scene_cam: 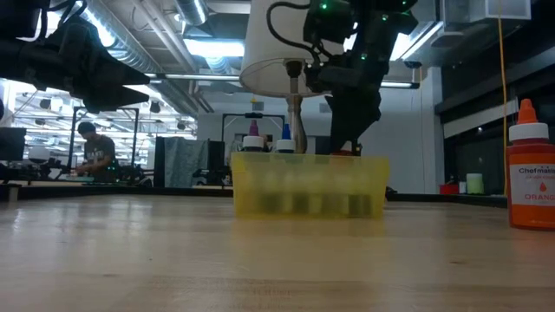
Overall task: Pick & Place food coloring
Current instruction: Put the large pink food coloring bottle into the yellow bin, then put the large orange food coloring bottle into the yellow bin
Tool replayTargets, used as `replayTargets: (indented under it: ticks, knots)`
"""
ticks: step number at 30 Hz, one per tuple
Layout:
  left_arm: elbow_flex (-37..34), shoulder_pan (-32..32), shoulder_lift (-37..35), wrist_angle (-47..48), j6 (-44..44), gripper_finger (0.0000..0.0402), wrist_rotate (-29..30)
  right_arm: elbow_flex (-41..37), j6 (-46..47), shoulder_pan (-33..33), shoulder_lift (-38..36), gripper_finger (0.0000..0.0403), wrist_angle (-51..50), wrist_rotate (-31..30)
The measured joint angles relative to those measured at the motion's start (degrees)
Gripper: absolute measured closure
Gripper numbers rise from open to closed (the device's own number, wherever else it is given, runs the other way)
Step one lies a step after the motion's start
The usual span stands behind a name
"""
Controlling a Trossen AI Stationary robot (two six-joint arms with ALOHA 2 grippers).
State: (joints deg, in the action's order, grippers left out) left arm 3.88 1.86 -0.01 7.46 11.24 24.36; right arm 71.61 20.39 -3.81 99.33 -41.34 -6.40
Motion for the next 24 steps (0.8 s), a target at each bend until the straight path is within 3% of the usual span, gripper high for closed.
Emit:
replayTargets:
  ticks: [9,17,24]
  knots:
    - [0.0,0.0,0.0,0.0,0.0,0.0089,0.0,0.0,-0.1,0.0,0.0,0.0263,0.3,0.0]
    - [0.0,0.0,0.0,0.0,0.0,0.0089,0.0,0.1,-1.0,0.0,0.0,0.0197,0.0,-2.1]
    - [0.0,0.0,0.0,0.0,0.0,0.0091,0.0,5.0,-3.0,0.0,0.0,0.0152,-3.1,-2.1]
